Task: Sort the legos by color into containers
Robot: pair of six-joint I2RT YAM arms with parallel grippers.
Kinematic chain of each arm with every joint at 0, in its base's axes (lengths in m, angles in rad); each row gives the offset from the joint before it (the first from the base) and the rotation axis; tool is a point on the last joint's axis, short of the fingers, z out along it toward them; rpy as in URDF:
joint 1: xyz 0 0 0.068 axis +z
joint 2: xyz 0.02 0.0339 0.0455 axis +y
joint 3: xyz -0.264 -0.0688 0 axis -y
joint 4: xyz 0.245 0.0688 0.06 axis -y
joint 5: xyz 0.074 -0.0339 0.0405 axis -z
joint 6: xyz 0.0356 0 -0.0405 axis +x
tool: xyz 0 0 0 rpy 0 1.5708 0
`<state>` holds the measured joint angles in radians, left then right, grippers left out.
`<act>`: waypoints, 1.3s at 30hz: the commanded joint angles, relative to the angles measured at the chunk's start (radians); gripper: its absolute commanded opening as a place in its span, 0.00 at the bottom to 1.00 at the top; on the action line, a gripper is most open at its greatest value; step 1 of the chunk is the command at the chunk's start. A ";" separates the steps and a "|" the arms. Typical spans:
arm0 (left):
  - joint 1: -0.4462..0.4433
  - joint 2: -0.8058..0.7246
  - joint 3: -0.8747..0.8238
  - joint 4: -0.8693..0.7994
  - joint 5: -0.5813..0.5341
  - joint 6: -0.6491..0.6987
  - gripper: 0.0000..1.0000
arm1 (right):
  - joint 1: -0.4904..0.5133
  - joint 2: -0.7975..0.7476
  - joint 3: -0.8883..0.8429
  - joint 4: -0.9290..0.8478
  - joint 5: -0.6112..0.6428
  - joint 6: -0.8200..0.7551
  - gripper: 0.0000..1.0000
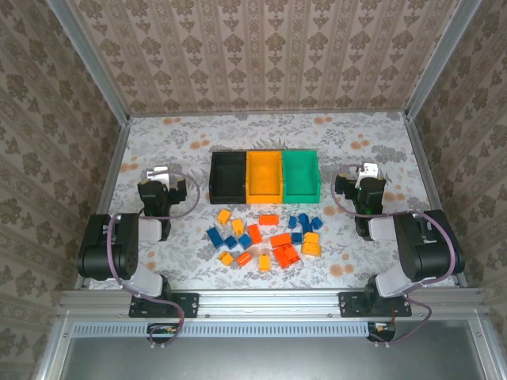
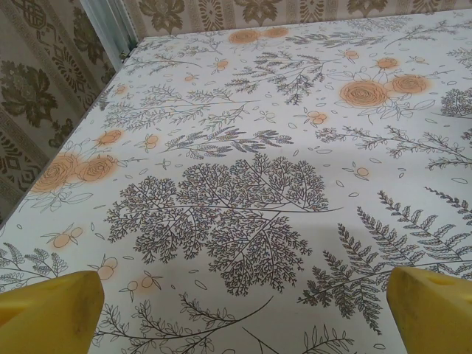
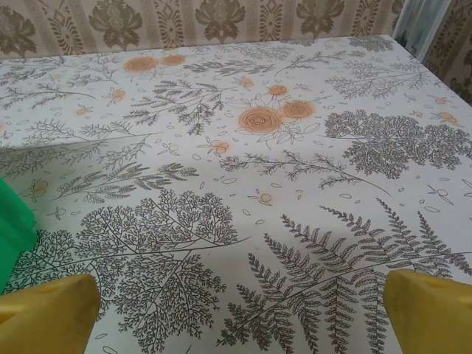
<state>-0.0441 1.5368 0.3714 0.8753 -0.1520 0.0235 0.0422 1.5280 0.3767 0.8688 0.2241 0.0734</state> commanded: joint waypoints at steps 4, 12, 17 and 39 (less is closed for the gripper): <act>0.004 0.003 0.021 0.010 0.018 0.013 1.00 | 0.005 0.004 0.014 0.022 0.004 -0.017 1.00; 0.004 0.003 0.020 0.011 0.019 0.013 1.00 | 0.006 0.004 0.014 0.022 0.004 -0.017 1.00; 0.005 0.002 0.021 0.011 0.019 0.013 1.00 | 0.005 0.004 0.014 0.022 0.004 -0.017 1.00; 0.015 0.000 0.023 0.010 0.044 0.014 1.00 | -0.013 0.000 0.015 0.014 -0.032 -0.006 1.00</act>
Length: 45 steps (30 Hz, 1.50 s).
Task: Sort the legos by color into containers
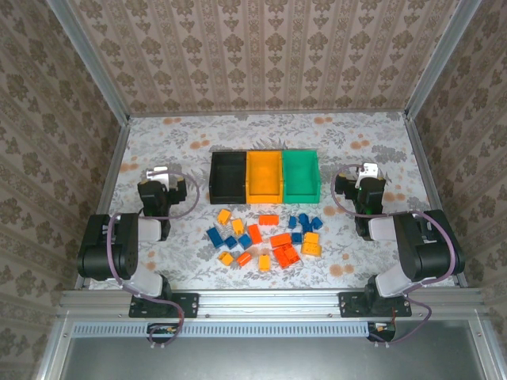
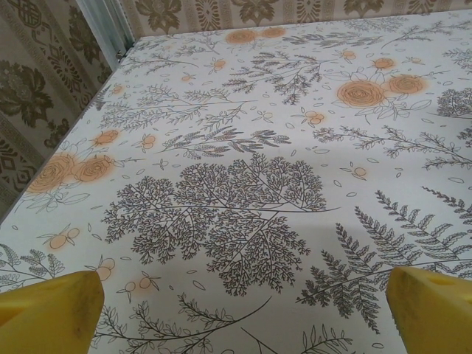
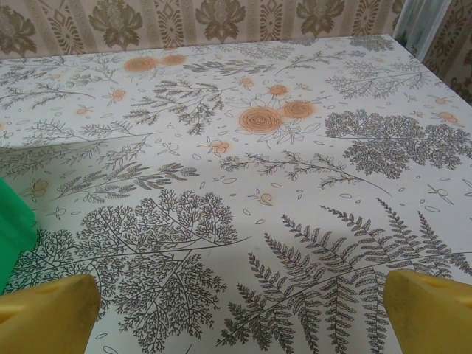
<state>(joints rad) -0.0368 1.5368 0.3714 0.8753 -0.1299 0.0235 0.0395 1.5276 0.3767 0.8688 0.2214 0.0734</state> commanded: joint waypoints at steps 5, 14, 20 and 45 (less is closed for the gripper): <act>-0.058 -0.160 0.150 -0.334 -0.052 0.064 1.00 | 0.002 -0.128 0.021 -0.125 0.067 0.016 1.00; -0.059 -0.330 0.225 -0.329 -0.112 -0.218 1.00 | 0.053 -0.301 0.233 -0.695 0.307 0.268 1.00; 0.038 -0.369 0.229 -0.266 0.214 -0.547 1.00 | -0.019 -0.322 0.344 -0.992 0.021 0.635 1.00; -0.042 -0.642 0.322 -0.743 0.187 -0.779 1.00 | 0.669 -0.158 0.521 -1.228 -0.134 0.551 1.00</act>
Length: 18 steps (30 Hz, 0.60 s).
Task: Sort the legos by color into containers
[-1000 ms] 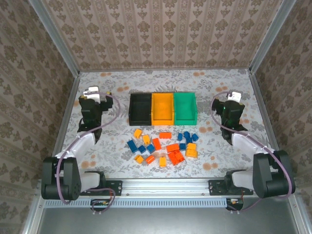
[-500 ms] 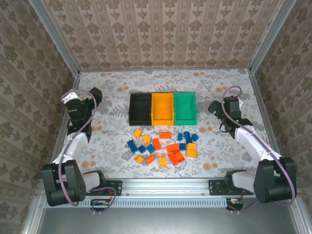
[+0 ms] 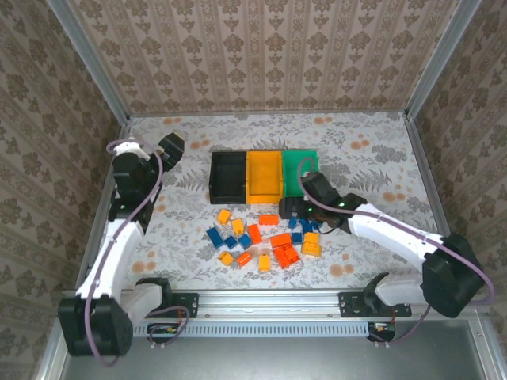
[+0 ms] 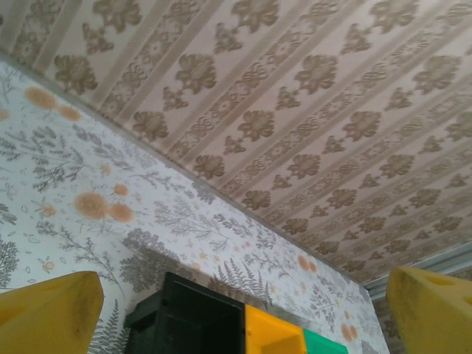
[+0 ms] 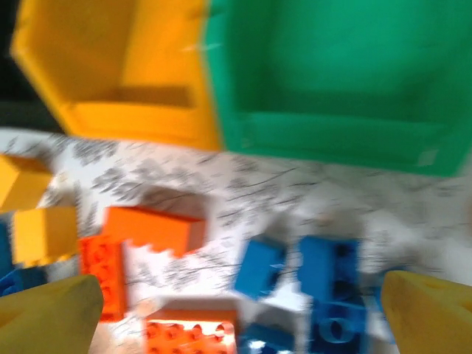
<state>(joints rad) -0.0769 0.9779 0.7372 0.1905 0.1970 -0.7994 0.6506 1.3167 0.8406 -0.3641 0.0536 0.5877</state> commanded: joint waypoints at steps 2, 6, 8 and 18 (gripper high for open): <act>0.026 -0.136 -0.085 -0.013 -0.111 0.023 1.00 | 0.096 0.125 0.095 0.011 0.057 0.063 1.00; 0.110 -0.166 -0.082 -0.102 -0.047 -0.135 1.00 | 0.158 0.230 0.168 0.009 0.122 0.110 1.00; 0.145 -0.159 -0.083 -0.057 0.062 -0.104 1.00 | 0.181 0.281 0.210 -0.024 0.171 0.148 1.00; 0.140 -0.155 -0.040 -0.167 0.079 -0.041 1.00 | 0.208 0.435 0.315 -0.112 0.261 0.240 1.00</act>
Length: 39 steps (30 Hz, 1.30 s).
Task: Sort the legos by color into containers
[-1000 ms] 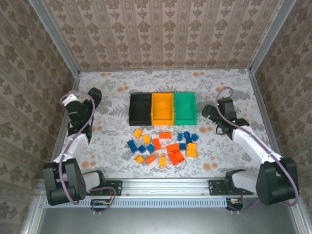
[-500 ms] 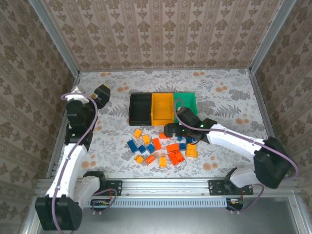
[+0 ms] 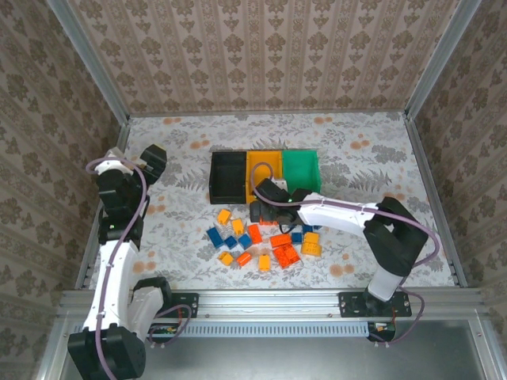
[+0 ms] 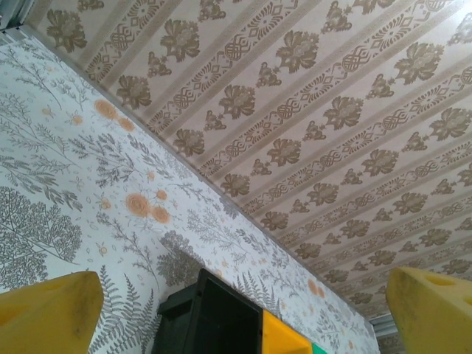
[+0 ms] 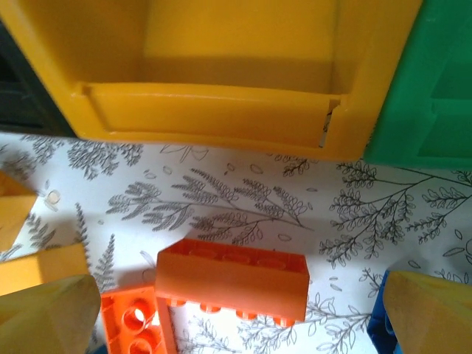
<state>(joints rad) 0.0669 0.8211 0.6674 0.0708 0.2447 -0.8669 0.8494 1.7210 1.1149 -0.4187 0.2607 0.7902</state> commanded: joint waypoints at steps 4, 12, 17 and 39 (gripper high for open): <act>-0.006 0.022 0.051 -0.087 0.050 0.053 1.00 | 0.015 0.080 0.066 -0.077 0.060 0.049 1.00; -0.007 0.019 0.031 -0.086 0.048 0.024 1.00 | 0.022 0.136 0.079 -0.066 0.034 0.060 0.94; -0.009 0.021 0.029 -0.110 0.038 0.039 1.00 | 0.024 0.159 0.067 -0.041 0.016 0.066 0.90; -0.194 0.089 0.076 -0.168 -0.037 0.134 1.00 | 0.018 -0.071 -0.020 0.023 0.047 0.006 0.55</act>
<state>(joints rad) -0.0597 0.9054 0.6949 -0.0780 0.2550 -0.8017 0.8688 1.7683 1.1061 -0.3828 0.2611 0.8257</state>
